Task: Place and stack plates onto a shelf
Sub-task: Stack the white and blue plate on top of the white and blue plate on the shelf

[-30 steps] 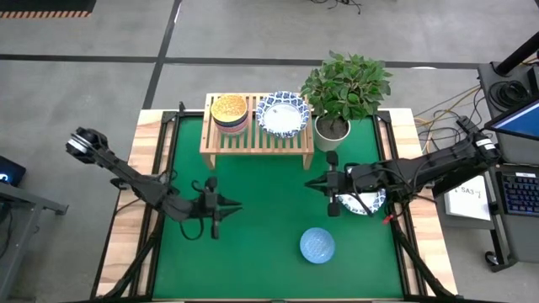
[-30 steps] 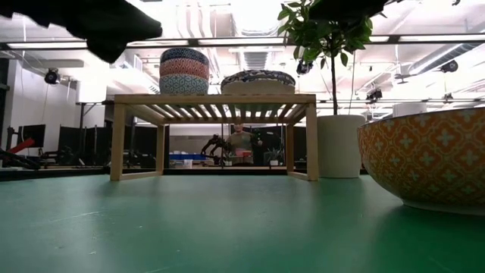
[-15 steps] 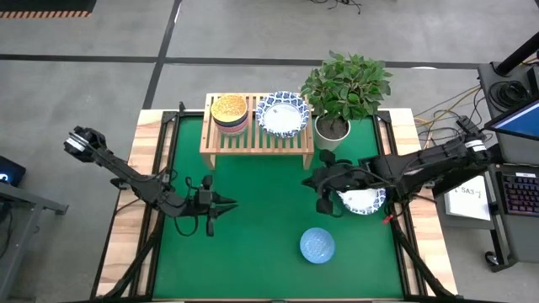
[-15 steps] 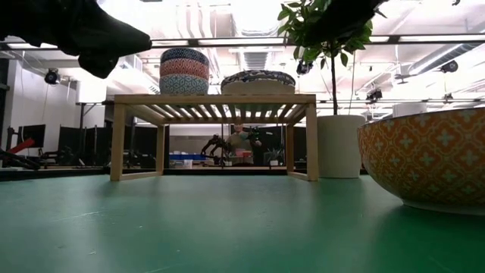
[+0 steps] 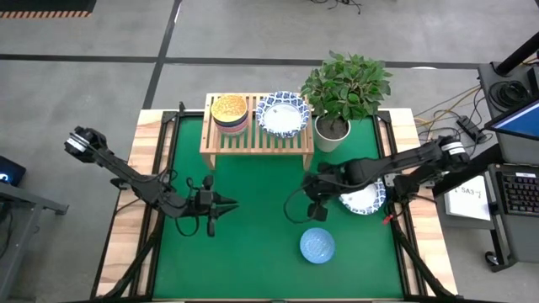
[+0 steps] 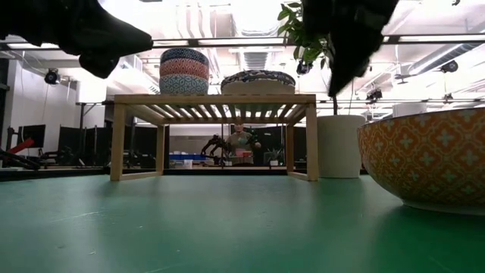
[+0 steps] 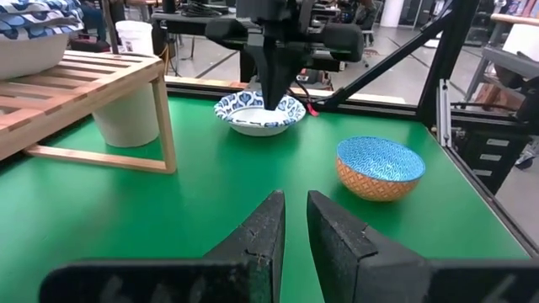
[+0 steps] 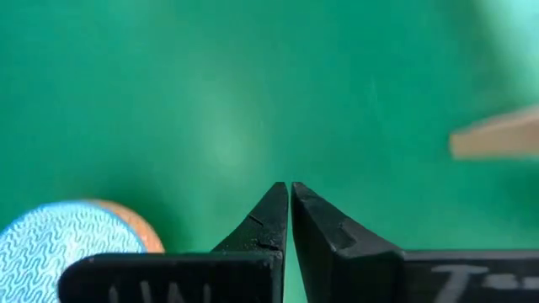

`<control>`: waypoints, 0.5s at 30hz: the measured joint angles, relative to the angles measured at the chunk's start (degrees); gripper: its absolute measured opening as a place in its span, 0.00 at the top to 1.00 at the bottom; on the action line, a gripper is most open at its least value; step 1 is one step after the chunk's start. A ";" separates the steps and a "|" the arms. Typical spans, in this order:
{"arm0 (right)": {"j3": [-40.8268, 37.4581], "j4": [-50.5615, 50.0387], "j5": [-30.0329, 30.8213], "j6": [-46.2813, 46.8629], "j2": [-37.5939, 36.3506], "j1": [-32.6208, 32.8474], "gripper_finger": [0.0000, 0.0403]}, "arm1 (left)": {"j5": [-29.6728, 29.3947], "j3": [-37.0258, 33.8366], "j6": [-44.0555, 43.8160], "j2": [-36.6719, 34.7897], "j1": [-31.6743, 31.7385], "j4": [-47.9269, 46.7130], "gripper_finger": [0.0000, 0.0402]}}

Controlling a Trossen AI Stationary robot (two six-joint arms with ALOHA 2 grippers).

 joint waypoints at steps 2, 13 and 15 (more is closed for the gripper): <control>-0.19 -3.20 -0.07 2.82 0.24 0.09 0.98 | -0.16 0.00 0.00 0.38 0.00 0.01 0.91; -0.59 -11.05 -0.61 17.63 -0.77 0.20 0.98 | -0.31 -0.02 0.00 1.19 0.00 0.07 0.91; -0.59 -11.05 -1.99 19.45 -0.89 0.38 0.97 | -0.31 -0.02 0.58 1.19 0.00 0.06 0.91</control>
